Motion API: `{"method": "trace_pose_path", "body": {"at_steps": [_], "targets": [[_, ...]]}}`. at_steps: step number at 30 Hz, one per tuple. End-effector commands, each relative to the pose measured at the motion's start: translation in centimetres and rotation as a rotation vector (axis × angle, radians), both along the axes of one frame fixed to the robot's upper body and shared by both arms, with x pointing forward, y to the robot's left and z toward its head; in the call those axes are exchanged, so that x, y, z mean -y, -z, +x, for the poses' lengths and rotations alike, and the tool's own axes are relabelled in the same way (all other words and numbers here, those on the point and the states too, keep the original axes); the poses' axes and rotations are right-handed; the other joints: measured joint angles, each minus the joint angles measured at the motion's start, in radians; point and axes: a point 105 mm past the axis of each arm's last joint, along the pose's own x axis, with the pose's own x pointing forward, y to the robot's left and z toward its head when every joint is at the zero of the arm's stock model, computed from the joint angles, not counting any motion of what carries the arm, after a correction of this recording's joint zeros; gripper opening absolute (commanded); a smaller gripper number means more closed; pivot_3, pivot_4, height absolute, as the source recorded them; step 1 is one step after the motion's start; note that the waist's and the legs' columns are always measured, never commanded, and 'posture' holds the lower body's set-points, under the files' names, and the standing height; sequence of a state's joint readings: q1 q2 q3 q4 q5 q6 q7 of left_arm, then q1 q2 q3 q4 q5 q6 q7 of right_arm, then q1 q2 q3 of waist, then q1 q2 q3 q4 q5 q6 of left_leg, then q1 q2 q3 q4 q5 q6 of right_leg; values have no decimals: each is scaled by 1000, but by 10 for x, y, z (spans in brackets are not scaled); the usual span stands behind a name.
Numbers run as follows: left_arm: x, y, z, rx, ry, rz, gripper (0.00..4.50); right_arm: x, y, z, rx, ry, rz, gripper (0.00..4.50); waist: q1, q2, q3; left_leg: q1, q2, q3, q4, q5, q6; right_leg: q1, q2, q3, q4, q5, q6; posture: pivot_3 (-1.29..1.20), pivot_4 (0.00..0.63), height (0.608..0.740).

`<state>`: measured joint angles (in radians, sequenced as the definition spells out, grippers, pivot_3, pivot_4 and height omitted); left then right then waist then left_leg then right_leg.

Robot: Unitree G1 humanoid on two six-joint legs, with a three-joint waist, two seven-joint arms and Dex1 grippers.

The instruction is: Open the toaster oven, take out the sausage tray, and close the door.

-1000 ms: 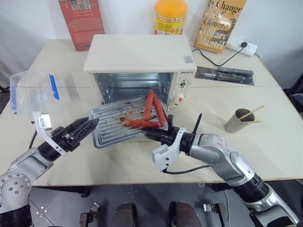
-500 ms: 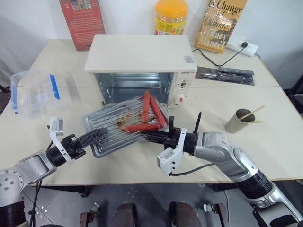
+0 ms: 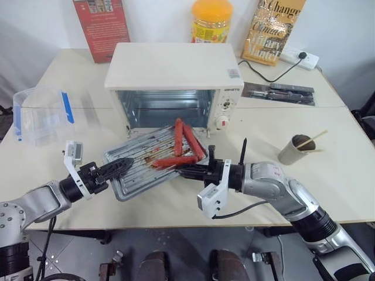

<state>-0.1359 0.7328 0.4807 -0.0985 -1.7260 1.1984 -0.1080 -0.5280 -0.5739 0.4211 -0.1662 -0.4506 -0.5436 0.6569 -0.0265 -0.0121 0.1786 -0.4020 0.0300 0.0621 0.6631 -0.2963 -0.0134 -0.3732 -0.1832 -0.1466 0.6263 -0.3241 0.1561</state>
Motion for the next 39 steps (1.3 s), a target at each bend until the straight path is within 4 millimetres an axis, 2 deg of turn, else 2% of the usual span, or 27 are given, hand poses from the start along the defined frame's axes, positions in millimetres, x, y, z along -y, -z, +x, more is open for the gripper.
{"method": "trace_pose_path", "body": {"at_steps": [1,9,12,15,23,26,31,33,35,39], "targets": [[0,9,-3,-77,-4,35,15,-6,-28,-11,37,-73,97,0,-1,0,0,0,0,0,0,0,0,0,0,0,0,0,0,0,150,740],[0,13,-9,-152,-11,13,15,-8,-30,-11,-44,-80,110,0,-1,0,0,2,0,-4,-1,0,0,0,0,3,0,0,0,0,150,740],[1,15,-8,-164,-19,2,0,-9,-33,-14,-108,-97,113,738,1,0,0,2,0,-4,-1,0,0,0,1,6,0,0,0,0,150,740],[2,15,-6,-161,-30,-22,0,-9,-38,-17,-184,-115,123,1701,1,0,0,2,-1,-4,0,0,0,0,2,11,-1,0,0,0,150,740],[3,10,3,-127,-69,-90,0,-6,-46,-17,-238,-124,112,4393,0,0,0,2,0,-2,-1,0,0,-1,3,13,-2,0,0,0,150,740],[2,7,5,-102,-87,-128,0,0,-51,-14,-294,-115,99,4455,2,-1,0,2,0,-1,0,0,0,-1,3,13,-1,0,0,0,150,740],[-1,5,4,-85,-108,-167,0,14,-68,4,-340,-38,121,4455,1,0,0,2,0,1,0,0,1,-1,3,13,-2,0,0,0,150,740],[-3,3,4,-70,-120,-191,0,19,-68,6,-384,-15,120,4455,1,0,0,2,0,2,0,0,1,-1,3,13,-2,0,0,0,150,740],[-3,4,2,-74,-123,-188,0,26,-61,6,-450,5,83,4455,2,-1,0,2,0,2,-1,0,1,-1,3,13,-2,0,0,0,150,740],[-4,7,-3,-71,-157,-231,0,57,-29,10,-575,112,-66,4455,10,-1,0,1,-1,3,0,-1,2,-1,3,14,-3,0,0,0,150,740]]}}
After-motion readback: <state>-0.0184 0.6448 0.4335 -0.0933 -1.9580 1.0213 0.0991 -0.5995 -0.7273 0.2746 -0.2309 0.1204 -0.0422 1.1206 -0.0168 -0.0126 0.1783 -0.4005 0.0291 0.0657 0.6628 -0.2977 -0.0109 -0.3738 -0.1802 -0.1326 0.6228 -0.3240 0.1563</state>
